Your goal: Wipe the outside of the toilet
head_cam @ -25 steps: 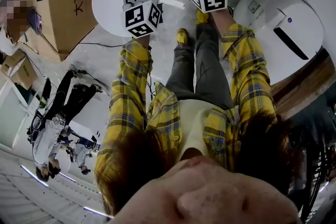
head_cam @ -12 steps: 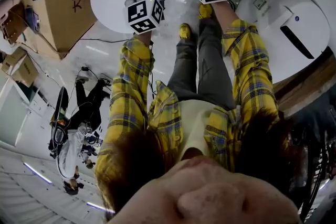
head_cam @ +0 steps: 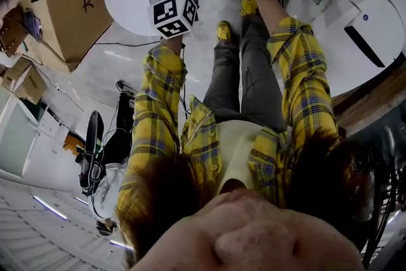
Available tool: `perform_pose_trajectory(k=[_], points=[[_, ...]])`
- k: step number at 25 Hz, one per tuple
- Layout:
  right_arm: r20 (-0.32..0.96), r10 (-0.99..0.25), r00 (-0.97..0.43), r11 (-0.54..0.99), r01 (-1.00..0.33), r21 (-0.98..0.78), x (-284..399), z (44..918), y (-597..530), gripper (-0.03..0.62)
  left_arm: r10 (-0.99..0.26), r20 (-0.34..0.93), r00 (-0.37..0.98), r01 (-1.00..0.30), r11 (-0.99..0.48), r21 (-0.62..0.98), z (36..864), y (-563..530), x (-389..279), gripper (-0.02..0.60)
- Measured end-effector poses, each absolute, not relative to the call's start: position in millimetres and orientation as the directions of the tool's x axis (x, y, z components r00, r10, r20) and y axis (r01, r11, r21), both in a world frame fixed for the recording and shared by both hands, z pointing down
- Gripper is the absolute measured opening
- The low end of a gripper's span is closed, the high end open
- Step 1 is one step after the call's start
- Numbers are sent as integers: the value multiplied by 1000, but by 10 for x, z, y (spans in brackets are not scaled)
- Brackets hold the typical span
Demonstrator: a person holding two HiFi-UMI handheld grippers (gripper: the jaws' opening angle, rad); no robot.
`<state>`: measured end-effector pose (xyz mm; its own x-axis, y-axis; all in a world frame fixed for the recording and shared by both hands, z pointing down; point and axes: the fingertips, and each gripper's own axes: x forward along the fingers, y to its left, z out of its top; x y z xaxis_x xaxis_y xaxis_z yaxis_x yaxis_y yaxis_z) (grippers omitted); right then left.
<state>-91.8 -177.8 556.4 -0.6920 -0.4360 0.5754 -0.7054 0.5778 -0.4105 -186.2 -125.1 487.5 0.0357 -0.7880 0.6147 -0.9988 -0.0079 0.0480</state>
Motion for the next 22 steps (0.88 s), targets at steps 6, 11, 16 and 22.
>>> perform_pose_trajectory(k=[6, 11, 16, 22], points=[[592, -422, -686, 556, -712, -429, -931, 5673, -1750, 123, -780, 624, 53, -998, -25, 54, 4950, -1227, -1815, 8], [628, -425, -652, 540, -740, -402, -846, 5752, -1766, 123, -777, 625, 75, -997, -55, 51, 4947, -1226, -1757, 8], [622, -447, -643, 526, -751, -399, -702, 5690, -1770, 123, -786, 610, 100, -995, -81, 58, 4906, -1246, -1695, 8], [562, -506, -654, 525, -751, -401, -524, 5352, -1765, 123, -793, 594, 133, -991, -102, 85, 4819, -1261, -1627, 9]])
